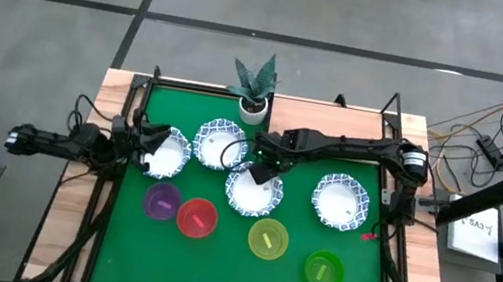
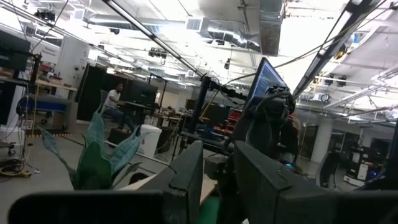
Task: Place and stack bowls onto a shelf
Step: Put the white and blue bowl on the shelf
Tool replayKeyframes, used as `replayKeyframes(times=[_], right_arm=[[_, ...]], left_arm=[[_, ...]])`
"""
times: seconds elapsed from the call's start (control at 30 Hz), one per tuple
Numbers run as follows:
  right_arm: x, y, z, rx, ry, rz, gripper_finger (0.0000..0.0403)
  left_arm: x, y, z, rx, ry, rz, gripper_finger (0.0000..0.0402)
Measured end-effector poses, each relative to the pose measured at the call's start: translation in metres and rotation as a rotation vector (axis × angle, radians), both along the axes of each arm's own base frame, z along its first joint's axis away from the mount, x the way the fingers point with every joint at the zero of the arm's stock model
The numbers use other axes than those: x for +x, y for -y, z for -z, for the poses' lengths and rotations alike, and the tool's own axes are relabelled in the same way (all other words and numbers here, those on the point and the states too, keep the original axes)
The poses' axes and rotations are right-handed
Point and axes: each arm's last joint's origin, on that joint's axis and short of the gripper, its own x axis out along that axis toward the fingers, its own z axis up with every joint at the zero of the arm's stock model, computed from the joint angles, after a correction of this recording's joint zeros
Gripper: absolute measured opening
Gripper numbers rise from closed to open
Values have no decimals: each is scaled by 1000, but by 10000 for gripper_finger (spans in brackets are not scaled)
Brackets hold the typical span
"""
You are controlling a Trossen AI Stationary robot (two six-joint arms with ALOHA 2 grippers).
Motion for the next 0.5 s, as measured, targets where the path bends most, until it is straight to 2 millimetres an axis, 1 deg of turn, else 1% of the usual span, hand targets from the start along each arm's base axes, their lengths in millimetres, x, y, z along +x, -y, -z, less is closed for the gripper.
replayKeyframes(times=[0.2,0.4,0.5], right_arm=[[0,0,9,2,-12,-3,112],[1,0,9,-2,-7,-11,113],[0,0,12,-1,-19,-14,113]], left_arm=[[0,0,1,1,-9,0,75],[1,0,1,1,-15,0,75],[1,0,1,1,-15,0,75]])
